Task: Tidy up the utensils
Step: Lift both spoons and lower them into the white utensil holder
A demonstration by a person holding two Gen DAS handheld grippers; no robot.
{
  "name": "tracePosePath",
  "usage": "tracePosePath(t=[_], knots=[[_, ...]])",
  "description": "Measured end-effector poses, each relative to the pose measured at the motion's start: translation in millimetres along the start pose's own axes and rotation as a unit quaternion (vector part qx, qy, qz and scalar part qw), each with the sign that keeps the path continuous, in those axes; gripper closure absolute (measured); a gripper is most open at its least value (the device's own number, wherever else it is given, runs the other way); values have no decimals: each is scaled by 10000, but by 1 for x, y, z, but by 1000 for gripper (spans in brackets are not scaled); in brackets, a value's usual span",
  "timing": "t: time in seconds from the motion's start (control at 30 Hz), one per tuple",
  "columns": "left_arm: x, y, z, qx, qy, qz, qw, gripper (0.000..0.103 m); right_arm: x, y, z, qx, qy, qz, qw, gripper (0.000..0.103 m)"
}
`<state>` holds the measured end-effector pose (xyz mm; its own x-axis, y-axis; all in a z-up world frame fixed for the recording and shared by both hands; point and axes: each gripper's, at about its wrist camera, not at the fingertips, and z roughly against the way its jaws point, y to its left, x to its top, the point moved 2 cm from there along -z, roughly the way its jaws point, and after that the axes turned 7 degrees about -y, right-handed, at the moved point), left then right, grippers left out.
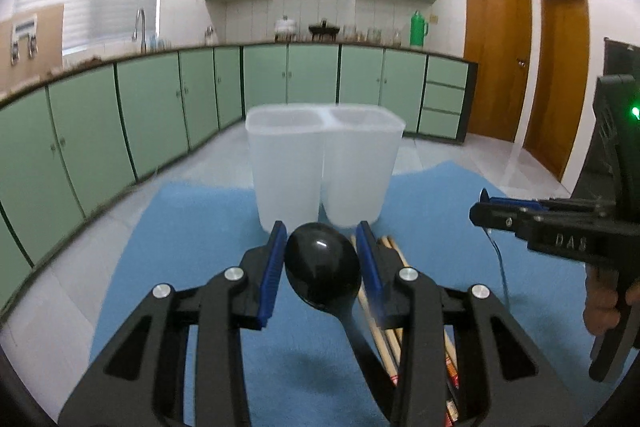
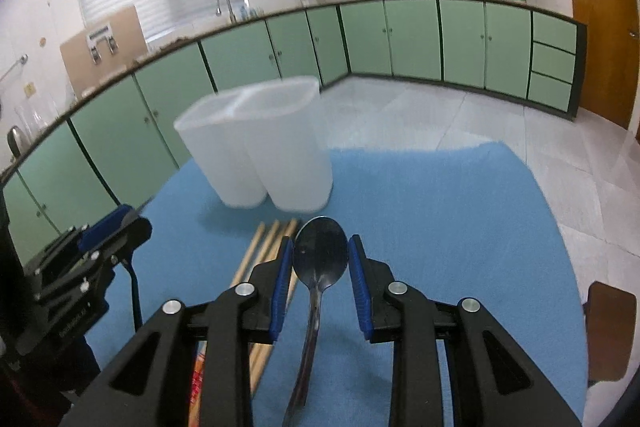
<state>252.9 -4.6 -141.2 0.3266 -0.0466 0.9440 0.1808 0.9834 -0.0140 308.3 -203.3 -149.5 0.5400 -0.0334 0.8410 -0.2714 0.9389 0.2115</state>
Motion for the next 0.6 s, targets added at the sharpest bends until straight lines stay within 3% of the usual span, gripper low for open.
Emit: tracePosePath(t=[0.4,0.6], knots=[[74,20,19,-10,-998,102,9950,69,80,16,31,349,-1050,189,9937,75],[129,25,0,70,-1515,99,9884,69,125,24,31,586,-1333,307,9889,75]])
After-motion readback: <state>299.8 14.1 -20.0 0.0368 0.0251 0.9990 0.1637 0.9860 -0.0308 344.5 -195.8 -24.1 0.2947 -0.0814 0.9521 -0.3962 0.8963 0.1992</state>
